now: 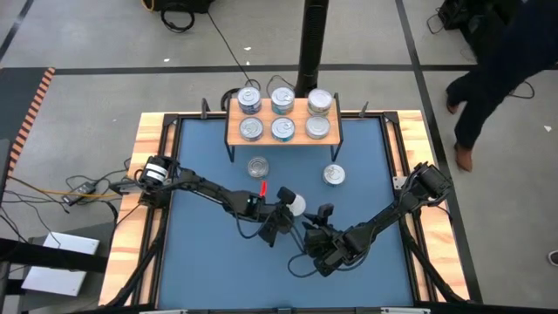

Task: Stack canned seafood by type on shelf
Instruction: Stack the green tuna can on top of the green tuna can on the shelf

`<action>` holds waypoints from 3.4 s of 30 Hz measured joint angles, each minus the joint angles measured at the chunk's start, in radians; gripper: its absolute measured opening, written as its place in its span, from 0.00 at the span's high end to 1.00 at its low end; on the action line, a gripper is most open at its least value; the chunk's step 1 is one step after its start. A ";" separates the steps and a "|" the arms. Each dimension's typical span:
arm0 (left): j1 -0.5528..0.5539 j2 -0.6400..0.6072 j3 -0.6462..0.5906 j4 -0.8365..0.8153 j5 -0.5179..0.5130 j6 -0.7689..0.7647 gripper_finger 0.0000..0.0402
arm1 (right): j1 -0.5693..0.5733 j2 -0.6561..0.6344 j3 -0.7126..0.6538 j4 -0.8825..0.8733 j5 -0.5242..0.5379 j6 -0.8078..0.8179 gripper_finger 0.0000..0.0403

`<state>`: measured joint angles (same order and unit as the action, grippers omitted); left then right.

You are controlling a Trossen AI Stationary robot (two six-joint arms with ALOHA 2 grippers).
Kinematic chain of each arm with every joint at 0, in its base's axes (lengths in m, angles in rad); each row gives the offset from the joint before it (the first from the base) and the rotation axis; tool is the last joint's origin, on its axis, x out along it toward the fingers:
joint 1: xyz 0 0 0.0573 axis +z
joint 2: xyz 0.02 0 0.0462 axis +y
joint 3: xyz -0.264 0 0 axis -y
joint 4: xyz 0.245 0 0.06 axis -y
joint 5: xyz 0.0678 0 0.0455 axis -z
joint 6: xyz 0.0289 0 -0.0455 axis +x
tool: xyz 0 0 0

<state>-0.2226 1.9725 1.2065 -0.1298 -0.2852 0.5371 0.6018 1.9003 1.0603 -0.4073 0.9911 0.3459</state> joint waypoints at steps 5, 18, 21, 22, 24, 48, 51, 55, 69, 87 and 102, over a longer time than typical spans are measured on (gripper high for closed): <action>0.004 0.005 0.048 -0.047 0.055 -0.046 1.00 | 0.000 0.001 0.000 -0.001 -0.120 0.000 0.60; 0.036 0.005 0.107 -0.081 0.159 -0.161 1.00 | -0.002 0.089 0.001 -0.012 -0.018 -0.010 0.26; 0.039 0.005 0.107 -0.076 0.174 -0.175 1.00 | -0.001 0.092 0.000 -0.013 0.044 -0.013 0.22; 0.040 0.005 0.107 -0.071 0.174 -0.176 1.00 | 0.000 0.092 0.000 -0.014 0.055 -0.020 0.22; 0.040 0.005 0.108 -0.064 0.174 -0.180 1.00 | 0.000 0.092 0.000 -0.011 0.060 -0.051 0.21; 0.074 -0.061 0.109 -0.019 0.317 -0.309 1.00 | -0.002 0.094 -0.002 0.011 0.124 -0.155 0.61; 0.075 -0.061 0.109 -0.019 0.325 -0.314 0.99 | 0.002 0.095 0.003 0.008 0.123 -0.154 0.65; 0.065 -0.070 0.109 -0.021 0.325 -0.309 0.93 | 0.005 0.096 0.024 0.000 0.116 -0.159 0.65; 0.058 -0.331 -0.221 0.383 0.294 -0.380 0.60 | -0.012 0.039 0.071 -0.151 0.116 -0.166 0.65; 0.056 -0.689 -0.661 0.777 0.136 -0.466 0.59 | -0.314 -0.364 0.072 -0.195 0.257 -0.694 0.65; 0.057 -0.689 -0.674 0.790 0.129 -0.460 0.59 | -0.641 -0.406 0.071 -0.101 0.097 -1.006 0.65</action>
<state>-0.1658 1.2835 0.5323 0.6598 -0.1558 0.0772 -0.0392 1.4940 1.1313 -0.5079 1.0877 -0.6599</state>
